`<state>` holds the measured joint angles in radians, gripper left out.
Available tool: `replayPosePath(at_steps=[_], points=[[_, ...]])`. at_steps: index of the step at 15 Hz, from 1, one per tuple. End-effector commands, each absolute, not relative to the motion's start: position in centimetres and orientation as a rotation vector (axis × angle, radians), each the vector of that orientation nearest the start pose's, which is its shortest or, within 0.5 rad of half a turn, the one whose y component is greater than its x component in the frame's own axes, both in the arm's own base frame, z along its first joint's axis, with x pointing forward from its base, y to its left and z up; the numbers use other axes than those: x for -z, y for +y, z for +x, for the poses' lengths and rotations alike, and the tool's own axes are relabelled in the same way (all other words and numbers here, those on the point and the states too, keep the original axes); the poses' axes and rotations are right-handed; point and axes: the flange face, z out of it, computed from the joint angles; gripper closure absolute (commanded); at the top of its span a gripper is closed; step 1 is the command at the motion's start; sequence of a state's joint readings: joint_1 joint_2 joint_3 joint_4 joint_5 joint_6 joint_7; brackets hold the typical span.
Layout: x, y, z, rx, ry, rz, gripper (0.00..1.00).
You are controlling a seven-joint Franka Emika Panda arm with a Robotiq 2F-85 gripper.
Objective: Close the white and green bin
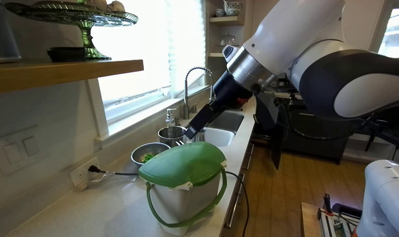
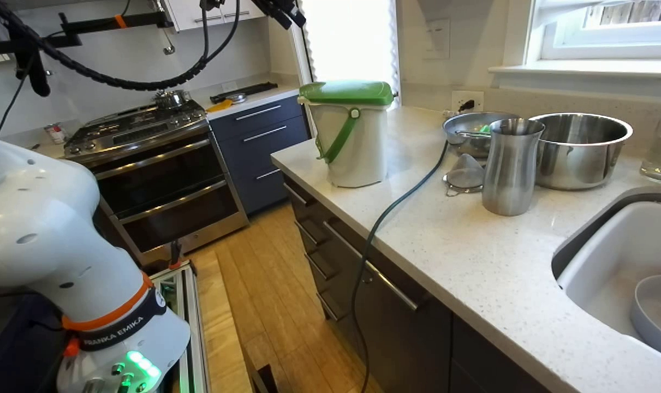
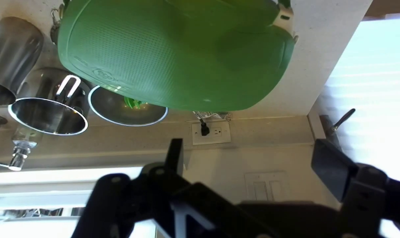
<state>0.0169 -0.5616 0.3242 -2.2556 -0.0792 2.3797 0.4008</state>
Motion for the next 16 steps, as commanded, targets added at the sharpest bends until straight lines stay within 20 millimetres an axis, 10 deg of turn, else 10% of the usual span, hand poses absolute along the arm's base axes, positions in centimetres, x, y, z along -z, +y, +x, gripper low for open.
replayPosePath(at_steps=[1,16], points=[[-64.3,16.8,40.8,1.095,0.037,-2.961,0.0],[-66.1,14.7,41.4,1.132,0.112,-2.946,0.0]])
